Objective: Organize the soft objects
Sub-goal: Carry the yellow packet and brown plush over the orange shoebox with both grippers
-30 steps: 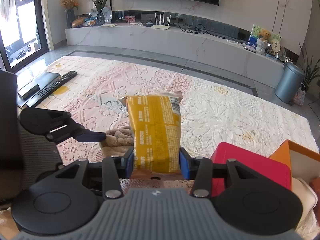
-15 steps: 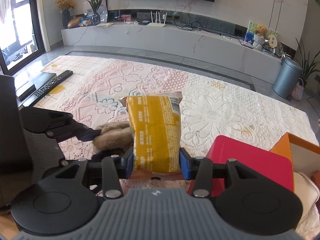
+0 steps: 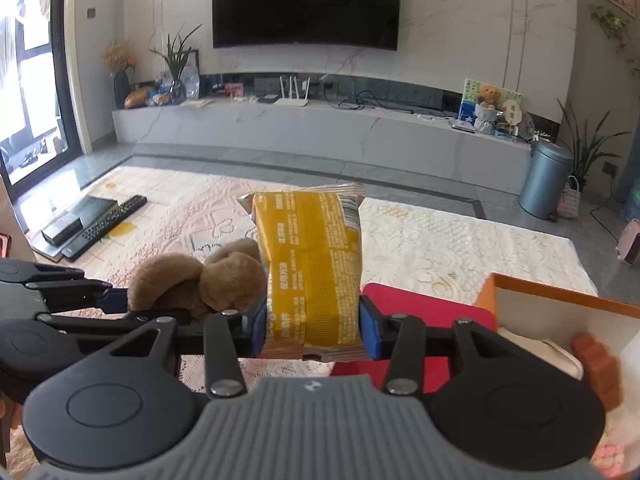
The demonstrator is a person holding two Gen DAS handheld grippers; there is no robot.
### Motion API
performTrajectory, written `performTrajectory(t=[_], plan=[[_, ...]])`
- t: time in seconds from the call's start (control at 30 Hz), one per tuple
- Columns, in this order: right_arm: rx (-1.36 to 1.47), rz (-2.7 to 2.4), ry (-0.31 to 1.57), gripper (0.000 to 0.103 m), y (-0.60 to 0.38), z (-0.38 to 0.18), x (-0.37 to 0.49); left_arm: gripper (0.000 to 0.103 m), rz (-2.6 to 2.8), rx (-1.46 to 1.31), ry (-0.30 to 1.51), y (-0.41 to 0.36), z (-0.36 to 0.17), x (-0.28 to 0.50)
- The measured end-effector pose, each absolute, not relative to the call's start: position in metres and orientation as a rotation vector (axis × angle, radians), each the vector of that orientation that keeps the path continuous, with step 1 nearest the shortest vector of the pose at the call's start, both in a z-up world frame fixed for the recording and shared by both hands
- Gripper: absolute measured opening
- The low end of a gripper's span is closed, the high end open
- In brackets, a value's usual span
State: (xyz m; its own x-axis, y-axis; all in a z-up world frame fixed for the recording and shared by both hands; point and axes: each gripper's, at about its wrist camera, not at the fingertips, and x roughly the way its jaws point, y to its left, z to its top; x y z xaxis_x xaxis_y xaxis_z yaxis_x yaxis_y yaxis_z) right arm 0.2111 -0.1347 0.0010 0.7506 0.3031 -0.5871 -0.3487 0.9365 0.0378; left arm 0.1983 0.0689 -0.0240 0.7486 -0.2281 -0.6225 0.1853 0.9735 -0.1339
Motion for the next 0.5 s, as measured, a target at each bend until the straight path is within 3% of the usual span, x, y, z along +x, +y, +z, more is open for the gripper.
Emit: performTrajectory(t=[0.5], plan=[[0.098,0.22,0.636,0.045,-0.264,0.033,0.157,0.031,-0.452,-0.139,0.692,-0.007,0.03,0.188]])
